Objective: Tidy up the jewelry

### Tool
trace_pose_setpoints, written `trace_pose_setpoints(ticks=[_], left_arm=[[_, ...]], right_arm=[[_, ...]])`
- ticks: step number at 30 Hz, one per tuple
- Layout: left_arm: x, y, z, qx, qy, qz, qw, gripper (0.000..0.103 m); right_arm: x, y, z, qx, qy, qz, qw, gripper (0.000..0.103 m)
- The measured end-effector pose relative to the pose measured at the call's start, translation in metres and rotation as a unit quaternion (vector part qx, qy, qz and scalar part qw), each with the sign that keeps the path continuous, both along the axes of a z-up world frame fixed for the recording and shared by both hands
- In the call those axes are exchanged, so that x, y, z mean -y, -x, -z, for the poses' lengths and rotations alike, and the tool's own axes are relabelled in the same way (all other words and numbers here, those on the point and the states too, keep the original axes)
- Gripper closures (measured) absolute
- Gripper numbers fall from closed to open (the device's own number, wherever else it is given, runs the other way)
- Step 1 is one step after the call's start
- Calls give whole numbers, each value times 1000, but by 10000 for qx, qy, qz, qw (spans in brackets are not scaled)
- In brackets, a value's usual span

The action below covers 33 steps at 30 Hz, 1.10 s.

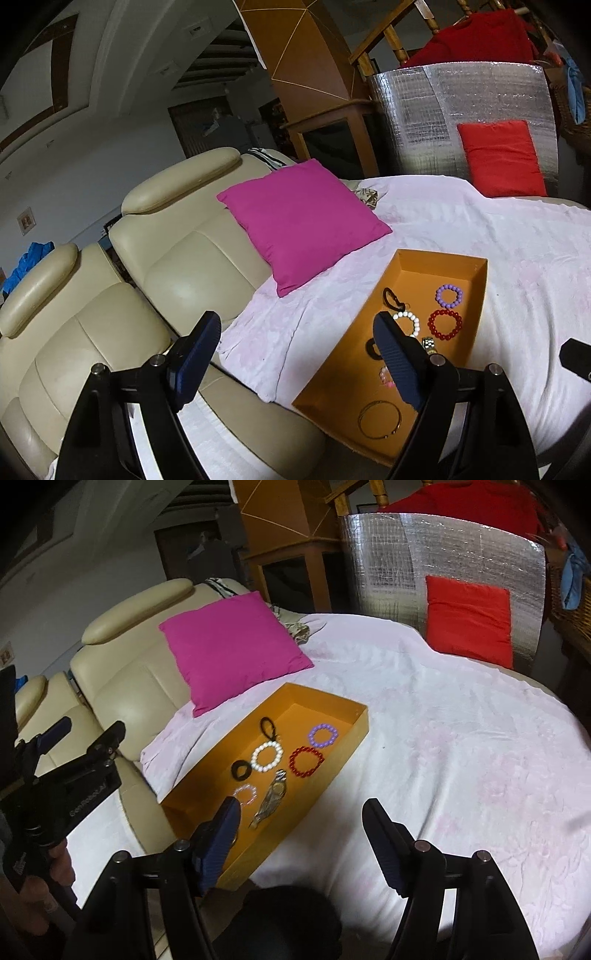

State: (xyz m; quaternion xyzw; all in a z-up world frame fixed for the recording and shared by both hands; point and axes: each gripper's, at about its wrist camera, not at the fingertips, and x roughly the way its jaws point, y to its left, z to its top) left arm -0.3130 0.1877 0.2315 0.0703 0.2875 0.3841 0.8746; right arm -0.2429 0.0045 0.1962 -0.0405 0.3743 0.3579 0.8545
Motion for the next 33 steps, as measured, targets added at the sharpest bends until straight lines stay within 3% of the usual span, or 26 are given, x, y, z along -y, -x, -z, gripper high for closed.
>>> trace_pose_setpoints(ticks=[18,33], left_arm=[[2,41,-1,23,249,-150,9996,18],[-5,46,1,14,408,-145,9991,18]], right_arm=[[-13,45,-1,16,303,-87,9995,30],[-30,49,7,27,393,-34,9992,30]])
